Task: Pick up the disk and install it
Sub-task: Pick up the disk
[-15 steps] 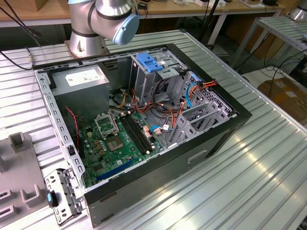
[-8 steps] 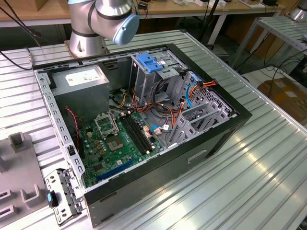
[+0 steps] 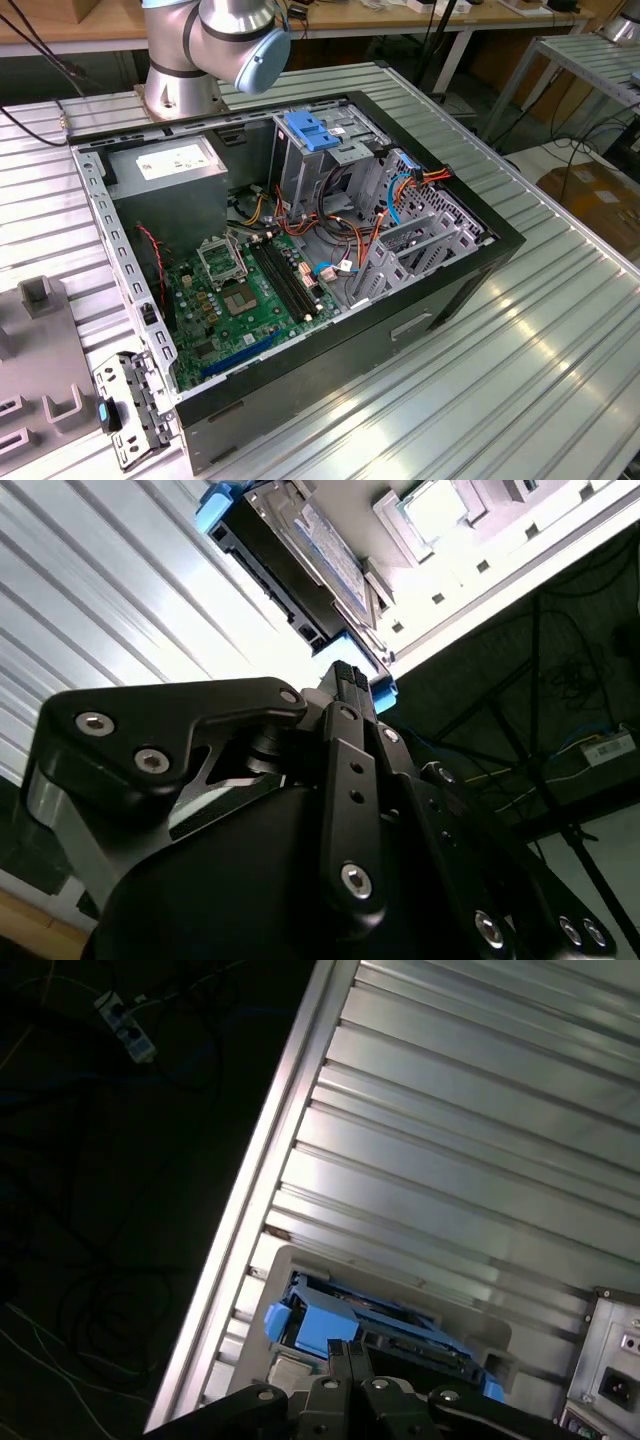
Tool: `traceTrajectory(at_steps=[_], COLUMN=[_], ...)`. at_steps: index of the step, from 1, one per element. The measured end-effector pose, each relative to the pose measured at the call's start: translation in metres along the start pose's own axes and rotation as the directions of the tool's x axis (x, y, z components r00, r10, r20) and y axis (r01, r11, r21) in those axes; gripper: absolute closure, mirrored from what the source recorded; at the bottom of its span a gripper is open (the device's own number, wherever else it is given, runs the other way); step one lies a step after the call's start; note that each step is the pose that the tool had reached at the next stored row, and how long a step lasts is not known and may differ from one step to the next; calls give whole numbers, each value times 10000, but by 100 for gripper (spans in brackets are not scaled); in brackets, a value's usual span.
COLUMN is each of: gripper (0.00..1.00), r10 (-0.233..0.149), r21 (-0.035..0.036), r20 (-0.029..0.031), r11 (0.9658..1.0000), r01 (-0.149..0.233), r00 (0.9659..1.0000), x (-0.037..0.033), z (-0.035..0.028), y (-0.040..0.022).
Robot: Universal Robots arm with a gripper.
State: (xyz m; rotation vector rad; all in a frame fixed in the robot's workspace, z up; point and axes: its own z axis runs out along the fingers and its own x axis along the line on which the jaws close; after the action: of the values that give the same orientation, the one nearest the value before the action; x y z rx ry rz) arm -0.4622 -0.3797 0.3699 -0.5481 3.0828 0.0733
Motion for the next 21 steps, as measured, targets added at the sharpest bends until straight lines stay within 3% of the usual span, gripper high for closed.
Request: traceTrajectory(at_steps=[4,6,8,12,13,15,17,18,19,20,21], gripper=[89,89,89,89,89,89,89,89,89,89,89], r10=[-628,-1008,-1441,-2237,-2512,-2875,-3457,-3611,-3849,-4013,-4247], r21=[-12,-20,-30,-51,-59,-70,-88,-94,-102,-108,-117], r20=[-28,-44,-63,-96,-107,-121,-143,-149,-158,-164,-173], r11=[9980,9949,9896,9746,9679,9578,9383,9325,9230,9159,9053], r01=[628,1008,1441,2237,2512,2874,3456,3610,3848,4012,4245], r00=[9980,9949,9895,9746,9679,9577,9382,9324,9228,9158,9052], x=[-3,-3,-4,-4,-4,-4,-4,-4,-4,-4,-4], z=[0,0,0,0,0,1,1,1,2,2,2], y=[-1,-1,-1,-1,-1,-1,-1,-1,-2,-2,-2])
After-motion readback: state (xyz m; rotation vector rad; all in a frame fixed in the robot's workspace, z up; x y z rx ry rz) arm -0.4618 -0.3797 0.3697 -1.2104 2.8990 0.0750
